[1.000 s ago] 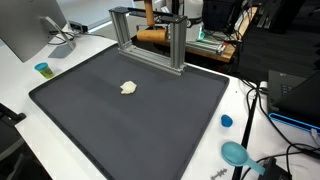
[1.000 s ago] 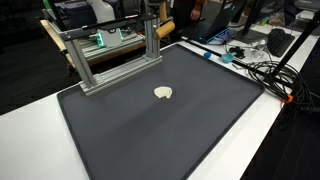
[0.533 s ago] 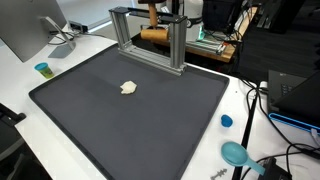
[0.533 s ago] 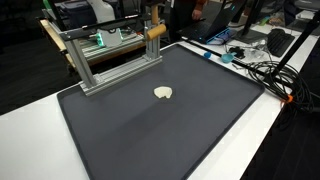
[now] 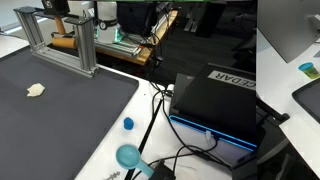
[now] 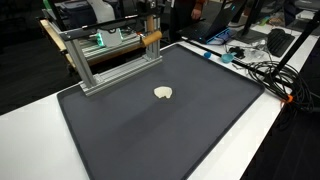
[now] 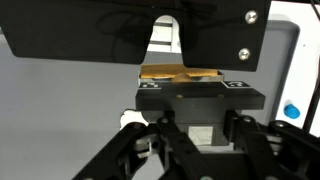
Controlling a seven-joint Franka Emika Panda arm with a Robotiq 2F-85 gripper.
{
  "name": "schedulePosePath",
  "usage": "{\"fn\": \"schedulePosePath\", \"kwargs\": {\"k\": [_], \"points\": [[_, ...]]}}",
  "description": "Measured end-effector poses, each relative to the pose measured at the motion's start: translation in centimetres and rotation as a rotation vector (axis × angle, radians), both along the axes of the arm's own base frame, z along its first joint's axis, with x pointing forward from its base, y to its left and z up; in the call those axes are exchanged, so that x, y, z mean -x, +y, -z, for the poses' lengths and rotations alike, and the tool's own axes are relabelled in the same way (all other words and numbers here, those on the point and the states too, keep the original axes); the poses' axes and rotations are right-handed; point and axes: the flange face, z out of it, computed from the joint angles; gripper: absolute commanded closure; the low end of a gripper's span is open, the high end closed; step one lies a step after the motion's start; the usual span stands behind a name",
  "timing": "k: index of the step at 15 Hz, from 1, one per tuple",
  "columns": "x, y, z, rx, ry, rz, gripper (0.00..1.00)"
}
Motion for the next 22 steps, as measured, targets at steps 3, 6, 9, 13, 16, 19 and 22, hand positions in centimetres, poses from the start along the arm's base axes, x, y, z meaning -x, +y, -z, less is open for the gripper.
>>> {"fn": "schedulePosePath", "kwargs": {"k": [3, 6, 9, 13, 16, 19, 22], "points": [[1.1, -0.7, 1.1, -0.012, -0.02, 0.05, 0.78], [2.3, -1.0, 1.7, -0.004, -0.048, 0.085, 0.78], [3.6, -1.7, 1.9, 0.016, -0.063, 0.098, 0.78], [6.0, -2.1, 2.2, 0.053, -0.044, 0.069, 0.78], [6.8, -1.6, 1.5, 0.066, -0.048, 0.015, 0.27], [7.2, -1.4, 1.0, 0.07, -0.047, -0.027, 0.08], [7.5, -1.4, 0.6, 0.066, -0.047, -0.044, 0.0]]}}
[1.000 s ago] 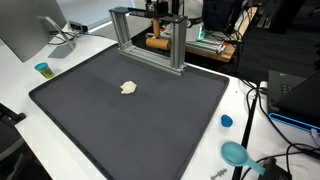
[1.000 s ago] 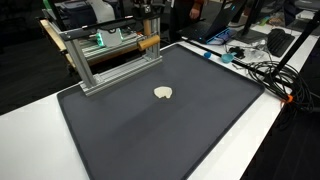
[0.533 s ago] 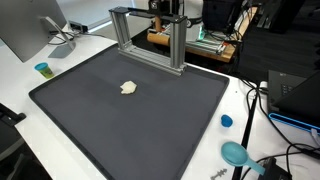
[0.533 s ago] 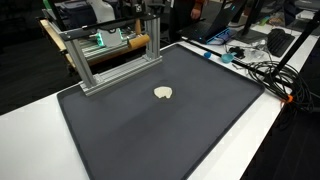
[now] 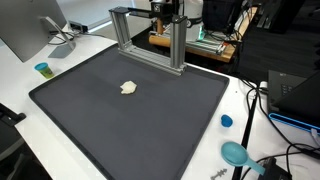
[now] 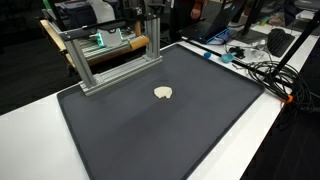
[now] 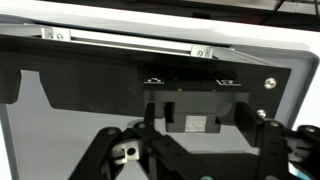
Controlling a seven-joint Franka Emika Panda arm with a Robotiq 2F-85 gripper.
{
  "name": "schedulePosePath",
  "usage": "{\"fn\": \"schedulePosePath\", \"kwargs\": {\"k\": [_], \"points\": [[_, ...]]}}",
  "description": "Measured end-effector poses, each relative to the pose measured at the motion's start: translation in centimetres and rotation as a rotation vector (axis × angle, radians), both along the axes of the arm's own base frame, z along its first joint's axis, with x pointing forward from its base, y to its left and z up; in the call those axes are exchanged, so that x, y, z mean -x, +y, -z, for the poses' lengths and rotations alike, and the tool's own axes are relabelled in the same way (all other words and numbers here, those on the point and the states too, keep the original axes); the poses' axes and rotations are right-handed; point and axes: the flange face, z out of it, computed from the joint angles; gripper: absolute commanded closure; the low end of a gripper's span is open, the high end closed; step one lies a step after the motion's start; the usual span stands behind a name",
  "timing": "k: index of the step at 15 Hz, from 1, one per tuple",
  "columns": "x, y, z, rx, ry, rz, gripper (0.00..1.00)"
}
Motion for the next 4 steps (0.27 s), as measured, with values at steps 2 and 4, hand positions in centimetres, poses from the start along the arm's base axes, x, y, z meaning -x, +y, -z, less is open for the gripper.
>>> {"fn": "schedulePosePath", "kwargs": {"k": [2, 4], "points": [[0.1, -0.4, -0.2, -0.013, -0.005, 0.018, 0.0], [0.0, -1.4, -1.1, -0.044, -0.062, 0.053, 0.0]]}}
